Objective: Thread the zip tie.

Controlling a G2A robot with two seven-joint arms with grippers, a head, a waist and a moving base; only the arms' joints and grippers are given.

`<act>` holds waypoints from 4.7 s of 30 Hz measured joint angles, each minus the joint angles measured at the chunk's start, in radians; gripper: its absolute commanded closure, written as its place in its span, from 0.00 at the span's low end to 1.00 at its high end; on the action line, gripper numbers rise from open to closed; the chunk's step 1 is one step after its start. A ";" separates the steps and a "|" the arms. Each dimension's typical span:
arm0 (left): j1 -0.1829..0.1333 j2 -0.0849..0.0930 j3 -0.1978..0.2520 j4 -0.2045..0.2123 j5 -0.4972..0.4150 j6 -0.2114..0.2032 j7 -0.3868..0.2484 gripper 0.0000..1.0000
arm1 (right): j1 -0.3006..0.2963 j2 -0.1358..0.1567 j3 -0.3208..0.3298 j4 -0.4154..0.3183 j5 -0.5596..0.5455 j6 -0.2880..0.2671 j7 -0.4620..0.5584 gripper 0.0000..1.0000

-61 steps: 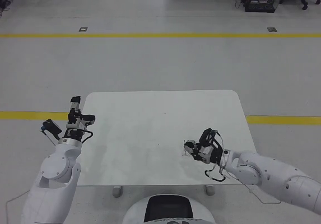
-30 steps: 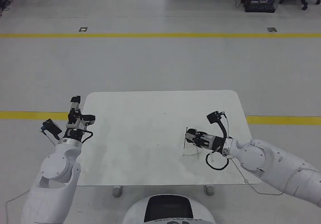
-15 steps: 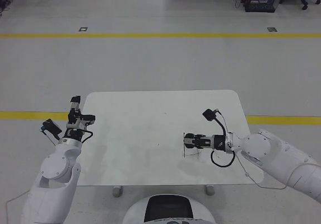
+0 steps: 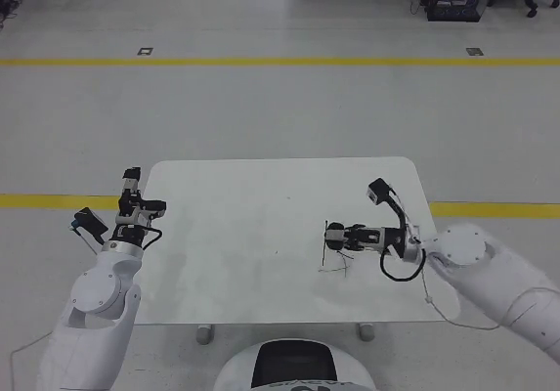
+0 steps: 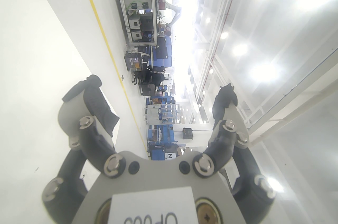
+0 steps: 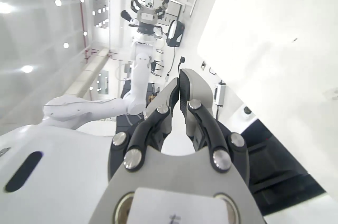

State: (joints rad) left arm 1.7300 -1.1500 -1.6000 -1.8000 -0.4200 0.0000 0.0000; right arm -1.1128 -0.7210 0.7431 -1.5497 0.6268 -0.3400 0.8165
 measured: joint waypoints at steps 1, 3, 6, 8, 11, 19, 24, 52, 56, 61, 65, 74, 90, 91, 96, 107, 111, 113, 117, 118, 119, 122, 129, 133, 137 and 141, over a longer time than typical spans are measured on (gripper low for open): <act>0.000 0.000 0.000 0.000 0.000 0.000 0.000 0.00 | -0.019 -0.011 0.033 0.011 0.016 0.000 0.038 1.00; 0.000 0.000 0.000 0.000 0.000 0.000 0.000 0.00 | -0.062 -0.041 0.114 0.042 0.051 0.000 0.127 1.00; 0.000 0.000 0.000 0.000 0.000 0.000 0.000 0.00 | -0.114 -0.095 0.225 0.094 0.091 0.000 0.272 1.00; 0.000 0.000 0.000 0.000 0.000 0.000 0.000 0.00 | -0.131 -0.126 0.279 0.131 0.097 0.000 0.356 1.00; 0.000 0.000 0.000 0.000 0.000 0.000 0.000 0.00 | -0.132 -0.131 0.290 0.138 0.094 0.000 0.374 1.00; 0.000 0.000 0.000 0.000 0.000 0.000 0.000 0.00 | -0.132 -0.130 0.288 0.136 0.094 0.000 0.367 1.00; 0.000 0.000 0.000 0.000 0.000 0.000 0.000 0.00 | -0.132 -0.130 0.288 0.136 0.094 0.000 0.367 1.00; 0.000 0.000 0.000 0.000 0.000 0.000 0.000 0.00 | -0.334 -0.257 0.493 0.078 0.044 0.000 0.260 1.00; 0.000 0.000 0.000 0.000 0.000 0.000 0.000 0.00 | -0.335 -0.257 0.493 0.076 0.042 0.000 0.257 1.00; 0.016 0.000 0.054 -0.054 0.113 -0.013 -0.040 0.00 | -0.349 -0.267 0.495 0.055 0.030 0.000 0.175 1.00; 0.030 -0.005 0.157 -0.100 0.232 0.011 -0.071 0.00 | -0.358 -0.280 0.497 0.057 0.039 0.000 0.155 1.00; 0.027 -0.007 0.217 -0.115 0.289 0.011 -0.099 0.00 | -0.358 -0.288 0.497 0.062 0.038 0.000 0.153 1.00; -0.120 -0.039 0.489 -0.037 0.393 0.079 -0.126 0.00 | -0.381 -0.343 0.497 0.132 0.003 0.000 -0.013 1.00; -0.122 -0.039 0.491 -0.036 0.395 0.078 -0.125 0.00 | -0.380 -0.344 0.496 0.135 0.001 0.000 -0.012 1.00; -0.121 -0.039 0.490 -0.037 0.394 0.077 -0.125 0.00 | -0.380 -0.343 0.496 0.134 0.001 0.000 -0.012 1.00; -0.159 -0.054 0.560 -0.001 0.388 0.065 -0.116 0.00 | -0.392 -0.363 0.470 0.104 -0.052 0.000 -0.114 1.00; -0.221 -0.077 0.641 0.056 0.381 0.061 -0.065 0.00 | -0.409 -0.383 0.474 0.103 -0.031 0.000 -0.116 1.00; -0.242 -0.086 0.668 0.078 0.383 0.051 -0.024 0.00 | -0.417 -0.394 0.477 0.109 -0.010 0.000 -0.103 1.00; -0.246 -0.089 0.676 0.084 0.385 0.048 -0.011 0.00 | -0.419 -0.402 0.480 0.117 -0.004 0.000 -0.091 1.00; -0.246 -0.089 0.676 0.084 0.385 0.048 -0.012 0.00 | -0.419 -0.401 0.480 0.117 -0.005 0.000 -0.092 1.00; -0.246 -0.088 0.676 0.083 0.385 0.048 -0.012 0.00 | -0.419 -0.401 0.480 0.117 -0.005 0.000 -0.092 1.00; -0.246 -0.088 0.676 0.083 0.385 0.048 -0.012 0.00 | -0.419 -0.401 0.479 0.117 -0.005 0.000 -0.092 1.00; -0.265 -0.085 0.677 0.117 0.347 -0.014 -0.140 0.00 | -0.413 -0.405 0.465 0.131 -0.010 0.011 -0.083 1.00; -0.290 -0.077 0.672 0.155 0.334 -0.049 -0.287 0.00 | -0.402 -0.409 0.453 0.179 0.024 0.000 -0.012 1.00; -0.299 -0.074 0.659 0.167 0.334 -0.058 -0.307 0.00 | -0.396 -0.412 0.450 0.194 0.035 0.000 0.009 1.00; -0.298 -0.074 0.660 0.167 0.335 -0.057 -0.305 0.00 | -0.396 -0.412 0.450 0.194 0.034 0.000 0.008 1.00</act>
State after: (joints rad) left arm 1.4316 -1.2243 -0.9405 -1.6333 -0.0854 -0.0574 -0.3048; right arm -1.5091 -1.1332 1.1934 -1.3561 0.6609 -0.3400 0.8247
